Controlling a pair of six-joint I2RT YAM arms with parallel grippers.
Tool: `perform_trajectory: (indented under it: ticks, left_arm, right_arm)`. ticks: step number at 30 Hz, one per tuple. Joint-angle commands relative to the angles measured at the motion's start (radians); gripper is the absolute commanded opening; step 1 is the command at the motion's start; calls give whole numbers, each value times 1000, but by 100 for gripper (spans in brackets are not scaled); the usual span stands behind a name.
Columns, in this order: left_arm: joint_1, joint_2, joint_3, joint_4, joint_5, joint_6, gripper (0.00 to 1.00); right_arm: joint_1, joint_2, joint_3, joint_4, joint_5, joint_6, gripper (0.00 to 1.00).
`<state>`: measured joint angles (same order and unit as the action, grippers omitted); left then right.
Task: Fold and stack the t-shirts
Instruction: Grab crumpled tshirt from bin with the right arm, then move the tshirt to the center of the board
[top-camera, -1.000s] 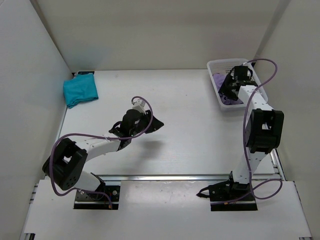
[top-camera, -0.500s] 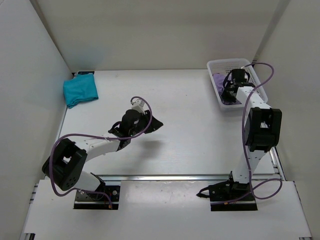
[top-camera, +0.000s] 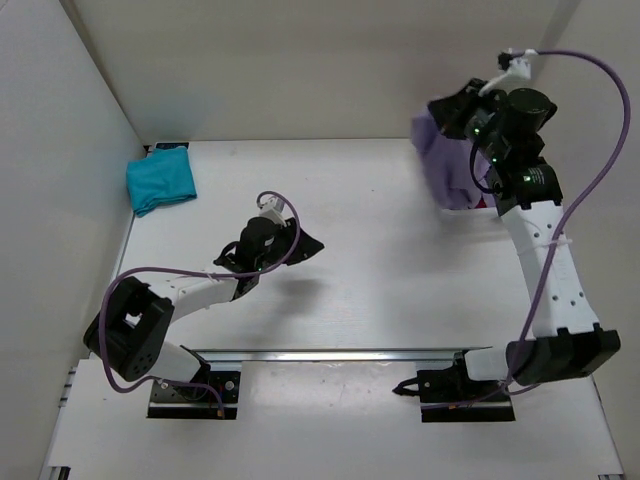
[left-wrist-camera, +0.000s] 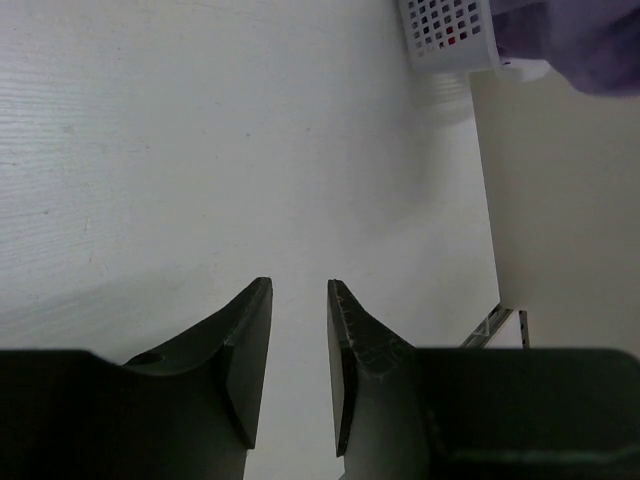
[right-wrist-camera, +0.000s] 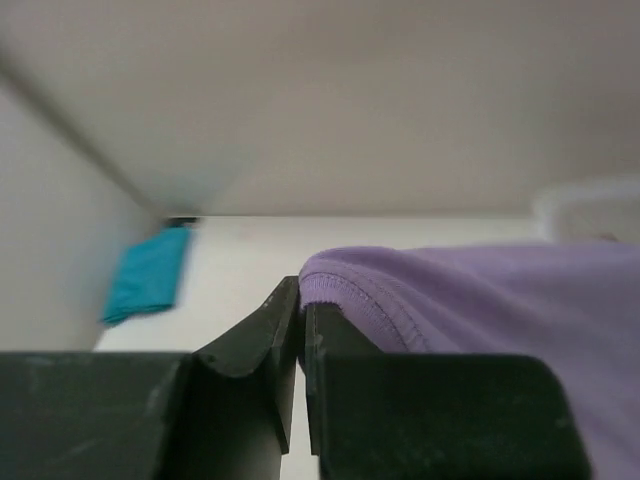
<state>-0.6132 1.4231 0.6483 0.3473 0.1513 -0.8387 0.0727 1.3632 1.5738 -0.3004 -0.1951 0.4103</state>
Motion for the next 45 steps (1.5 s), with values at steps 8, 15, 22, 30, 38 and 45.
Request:
perform_trajectory:
  ticks: [8, 15, 22, 30, 38, 45]
  left_arm:
    - [162, -119, -87, 42, 97, -83, 55]
    - [352, -250, -179, 32, 120, -103, 64]
    - [330, -264, -203, 13, 96, -82, 66]
    - [193, -96, -150, 24, 64, -33, 68]
    - [196, -4, -116, 81, 99, -91, 68]
    - [423, -206, -153, 24, 131, -125, 69]
  right_arm:
    - [368, -96, 231, 82, -176, -150, 0]
    - [-102, -214, -383, 657, -687, 359, 0]
    - [-50, -3, -419, 420, -479, 184, 0]
    - [-30, 247, -168, 159, -252, 73, 0]
    - [232, 377, 272, -78, -227, -31, 0]
    - [495, 486, 1077, -304, -173, -225, 0]
